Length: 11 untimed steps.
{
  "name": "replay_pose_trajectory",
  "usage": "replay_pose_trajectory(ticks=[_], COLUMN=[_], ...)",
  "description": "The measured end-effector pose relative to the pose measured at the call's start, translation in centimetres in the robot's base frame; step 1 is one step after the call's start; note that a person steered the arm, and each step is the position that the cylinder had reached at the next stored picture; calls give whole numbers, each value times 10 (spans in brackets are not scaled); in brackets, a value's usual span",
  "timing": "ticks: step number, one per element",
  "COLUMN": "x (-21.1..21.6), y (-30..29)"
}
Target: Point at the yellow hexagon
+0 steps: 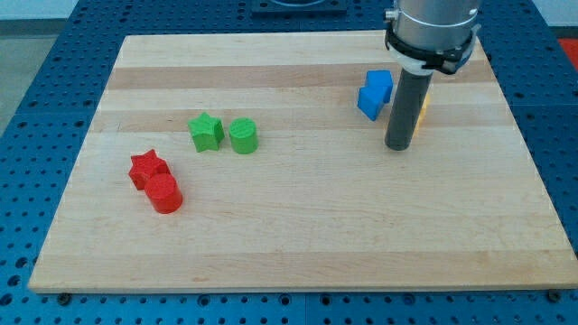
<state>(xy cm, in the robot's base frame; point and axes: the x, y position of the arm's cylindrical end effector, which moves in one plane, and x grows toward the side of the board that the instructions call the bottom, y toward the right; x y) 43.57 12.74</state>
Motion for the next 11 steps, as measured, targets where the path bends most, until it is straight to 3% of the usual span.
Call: replay_pose_trajectory(ticks=[3,8,11], x=[-4,-11,-35], y=[-120,-124,-167])
